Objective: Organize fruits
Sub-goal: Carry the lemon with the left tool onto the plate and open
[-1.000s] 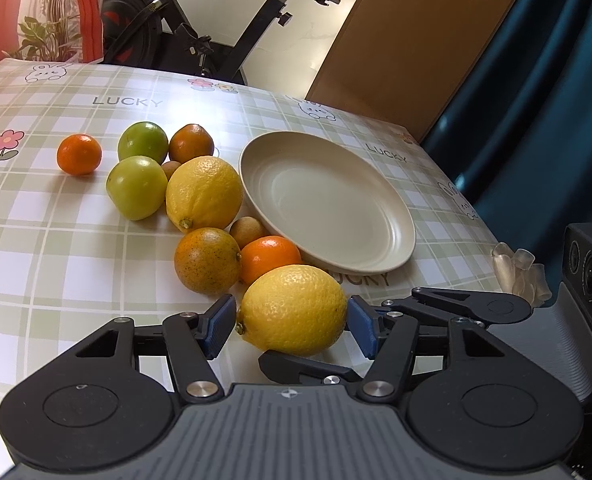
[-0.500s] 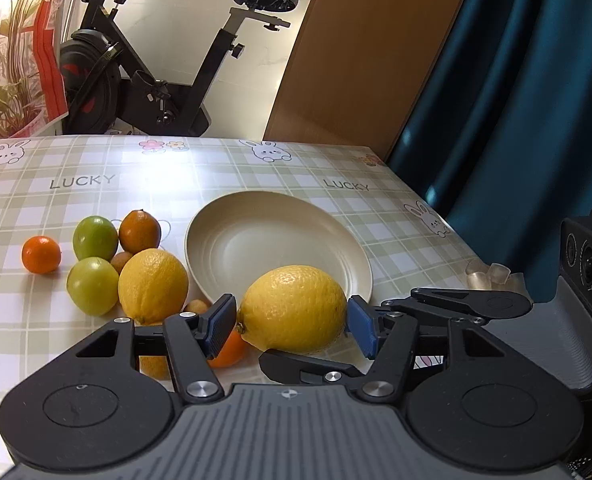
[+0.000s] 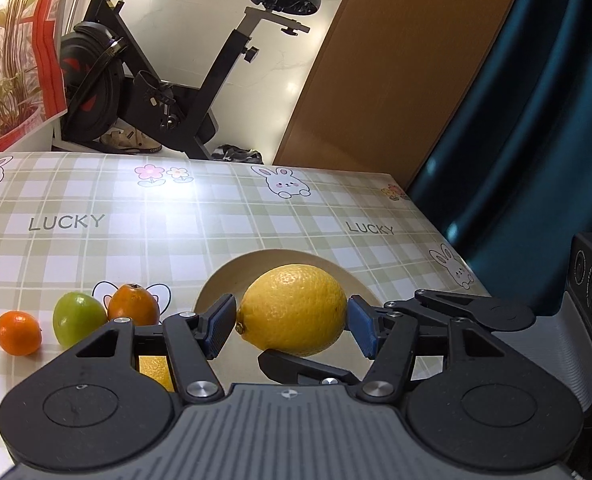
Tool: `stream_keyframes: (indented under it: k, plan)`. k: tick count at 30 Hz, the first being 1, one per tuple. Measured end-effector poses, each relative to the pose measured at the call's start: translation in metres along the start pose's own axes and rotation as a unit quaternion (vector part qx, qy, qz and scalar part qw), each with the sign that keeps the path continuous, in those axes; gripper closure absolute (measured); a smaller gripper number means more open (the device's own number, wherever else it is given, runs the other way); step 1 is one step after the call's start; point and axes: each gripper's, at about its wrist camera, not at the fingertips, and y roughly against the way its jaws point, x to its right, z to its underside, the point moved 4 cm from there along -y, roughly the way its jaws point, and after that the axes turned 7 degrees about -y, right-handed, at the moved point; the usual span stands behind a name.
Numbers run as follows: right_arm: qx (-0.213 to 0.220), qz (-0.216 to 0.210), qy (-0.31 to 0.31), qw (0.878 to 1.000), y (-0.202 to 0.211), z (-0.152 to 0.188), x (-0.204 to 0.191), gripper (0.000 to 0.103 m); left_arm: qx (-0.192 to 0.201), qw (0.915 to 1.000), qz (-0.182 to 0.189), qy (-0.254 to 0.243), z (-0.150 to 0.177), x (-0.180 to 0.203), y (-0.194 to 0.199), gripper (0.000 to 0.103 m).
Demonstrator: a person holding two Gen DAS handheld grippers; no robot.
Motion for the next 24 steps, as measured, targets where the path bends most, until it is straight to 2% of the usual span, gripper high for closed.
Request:
stream_keyframes:
  k: [13,18,24]
  plan:
    - [-0.040,0.013,-0.024,0.999,-0.074,-0.007,0.038,0.045,-0.053,0.9981,-0.029,0.008,-0.008,-0.023,-0.064,0.041]
    - [-0.030,0.015,-0.041,0.999,-0.079,-0.013,0.048,0.045,-0.048,0.9982,-0.032,0.016,-0.011,-0.027,-0.071,0.041]
    - [-0.035,0.028,-0.038,0.998,-0.077,-0.009,0.044,0.045,-0.036,0.9984,-0.035,0.027,-0.013,-0.025,-0.062,0.041]
